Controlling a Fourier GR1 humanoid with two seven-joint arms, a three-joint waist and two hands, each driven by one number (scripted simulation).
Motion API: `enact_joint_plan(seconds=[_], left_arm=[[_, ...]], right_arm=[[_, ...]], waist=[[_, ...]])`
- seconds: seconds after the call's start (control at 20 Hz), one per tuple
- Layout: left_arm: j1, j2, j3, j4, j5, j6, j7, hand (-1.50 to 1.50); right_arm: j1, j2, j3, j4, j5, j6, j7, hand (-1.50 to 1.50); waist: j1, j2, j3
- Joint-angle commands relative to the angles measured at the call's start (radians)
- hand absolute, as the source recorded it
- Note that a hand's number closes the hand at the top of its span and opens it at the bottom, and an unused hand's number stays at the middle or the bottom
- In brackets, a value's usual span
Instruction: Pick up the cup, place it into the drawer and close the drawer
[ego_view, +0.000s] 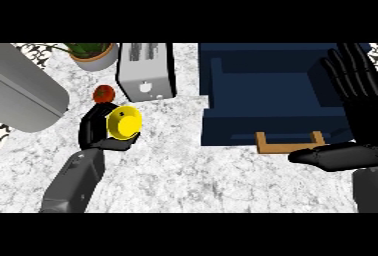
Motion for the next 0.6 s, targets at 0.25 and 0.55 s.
enact_joint_plan(seconds=[0.25,0.55], left_arm=[[-0.169,-0.097,-0.097,-0.24,0.003,-0.025,0.192,1.5],[-0.296,-0.143,-0.17,-0.387,0.027,0.055,0.437,1.5]], right_arm=[[0.019,0.003,-0.02,0.034,0.015,-0.005,-0.043,-1.5],[0.034,-0.013,-0.023,0.001,0.019,0.001,-0.02,-1.5]], waist=[[0.027,-0.012,0.003],[0.016,-0.012,0.003]])
